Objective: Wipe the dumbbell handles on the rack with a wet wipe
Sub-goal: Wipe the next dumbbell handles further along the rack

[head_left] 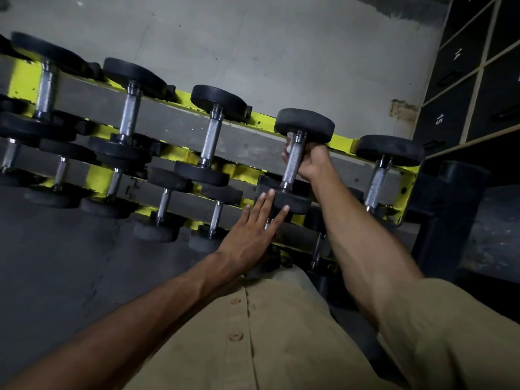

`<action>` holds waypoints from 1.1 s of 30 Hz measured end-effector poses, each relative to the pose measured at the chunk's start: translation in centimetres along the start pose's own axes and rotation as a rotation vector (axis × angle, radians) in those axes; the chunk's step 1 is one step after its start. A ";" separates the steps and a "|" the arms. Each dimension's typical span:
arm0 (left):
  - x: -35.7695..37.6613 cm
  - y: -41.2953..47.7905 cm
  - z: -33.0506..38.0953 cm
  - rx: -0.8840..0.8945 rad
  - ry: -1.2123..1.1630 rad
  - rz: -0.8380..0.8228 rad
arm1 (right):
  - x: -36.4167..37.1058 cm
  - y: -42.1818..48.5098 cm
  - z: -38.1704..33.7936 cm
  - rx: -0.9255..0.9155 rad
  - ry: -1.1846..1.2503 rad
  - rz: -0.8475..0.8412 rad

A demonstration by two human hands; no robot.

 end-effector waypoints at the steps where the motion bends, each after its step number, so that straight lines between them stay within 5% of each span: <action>1: 0.1 0.0 0.0 0.003 -0.005 0.014 | 0.2 -0.2 0.2 -0.037 0.001 0.036; 5: 0.3 0.1 -0.1 0.014 -0.009 0.038 | -0.2 -1.5 0.8 -0.339 -0.126 0.325; 8: 0.3 0.1 0.1 0.013 -0.014 0.024 | -0.8 -3.9 0.3 -0.670 -0.694 0.564; 11: 0.3 0.1 0.3 0.011 -0.022 0.013 | 0.1 -5.8 0.5 -0.957 -1.152 0.546; 15: 0.1 0.1 0.1 0.027 0.009 -0.008 | 1.3 -6.0 0.7 -1.092 -1.844 0.436; 19: 0.1 0.2 -0.1 0.045 0.034 -0.004 | 2.5 -6.0 -0.2 -0.918 -2.214 0.284; 24: 0.3 0.2 -0.4 0.076 0.032 0.024 | 4.5 -6.2 2.6 -0.247 -2.603 -0.372; 29: 0.8 0.4 -0.7 0.096 0.016 0.056 | 5.3 -6.8 0.5 -0.398 -2.711 -0.157; 33: 0.9 0.5 -0.8 0.109 0.019 0.078 | 4.3 -7.2 3.0 -0.283 -2.574 -0.332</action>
Point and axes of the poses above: each hand's wrist, its own y-axis towards the middle knuckle, its own x-axis out of the palm, z = x × y, the point moved 4 cm from there along y, towards the middle knuckle, and after that the axes turned 9 degrees about -z, right-handed, at the moved point
